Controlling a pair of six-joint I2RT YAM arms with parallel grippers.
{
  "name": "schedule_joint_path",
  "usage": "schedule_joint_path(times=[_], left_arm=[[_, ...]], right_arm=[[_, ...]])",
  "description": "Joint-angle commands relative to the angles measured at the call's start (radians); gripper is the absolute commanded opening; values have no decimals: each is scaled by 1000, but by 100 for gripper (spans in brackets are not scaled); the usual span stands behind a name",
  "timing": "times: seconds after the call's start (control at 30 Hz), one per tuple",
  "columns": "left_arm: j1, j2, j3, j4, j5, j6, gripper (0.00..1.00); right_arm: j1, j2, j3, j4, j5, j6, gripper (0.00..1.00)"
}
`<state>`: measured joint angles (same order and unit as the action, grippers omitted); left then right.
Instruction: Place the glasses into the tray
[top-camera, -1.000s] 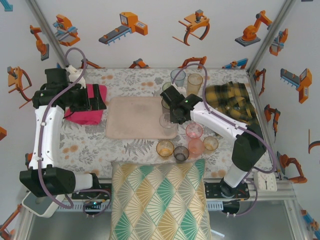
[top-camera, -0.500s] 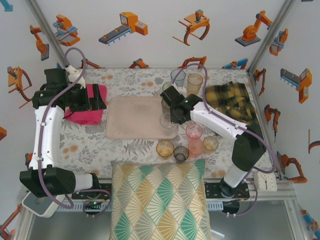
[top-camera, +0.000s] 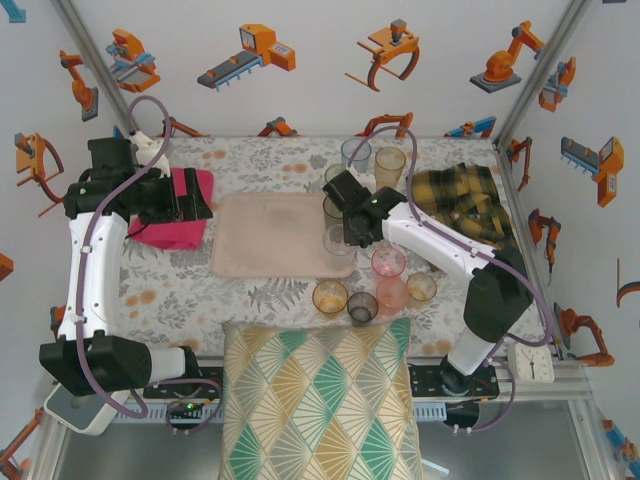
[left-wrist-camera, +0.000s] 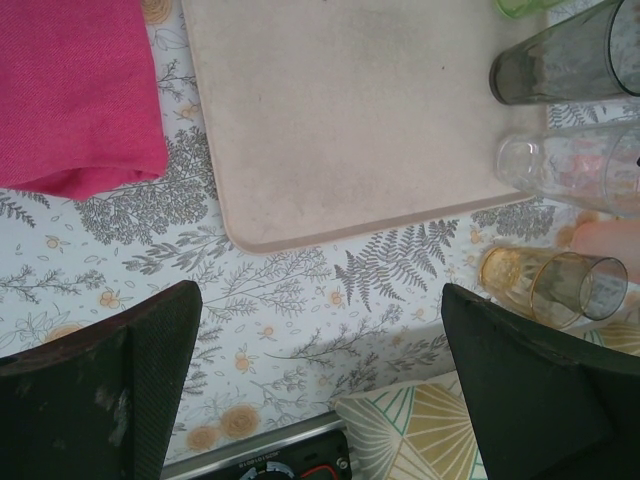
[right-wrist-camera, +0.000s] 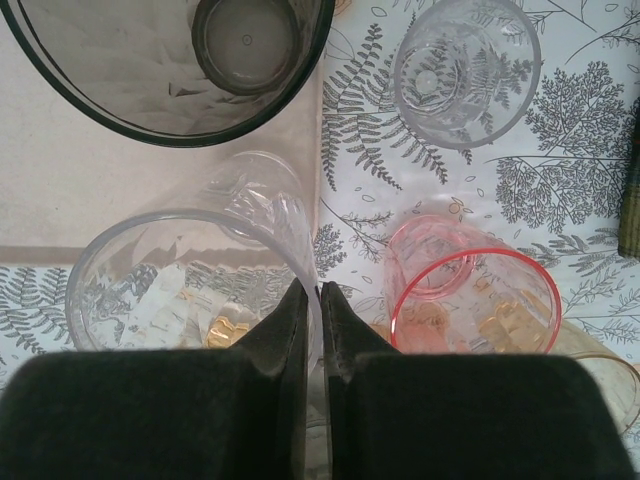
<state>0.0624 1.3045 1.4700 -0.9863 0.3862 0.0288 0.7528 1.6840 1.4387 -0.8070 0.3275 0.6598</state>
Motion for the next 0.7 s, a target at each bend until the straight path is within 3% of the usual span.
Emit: schedule_joint_path(times=[0.0,0.67], left_arm=[[9,-23,-6,5,19,-13,97],[12,-25,-9,8,24,-19,97]], right_arm=[[-7,3,5,-28,23,19,12],[-15,16,47,-23,-5,3,29]])
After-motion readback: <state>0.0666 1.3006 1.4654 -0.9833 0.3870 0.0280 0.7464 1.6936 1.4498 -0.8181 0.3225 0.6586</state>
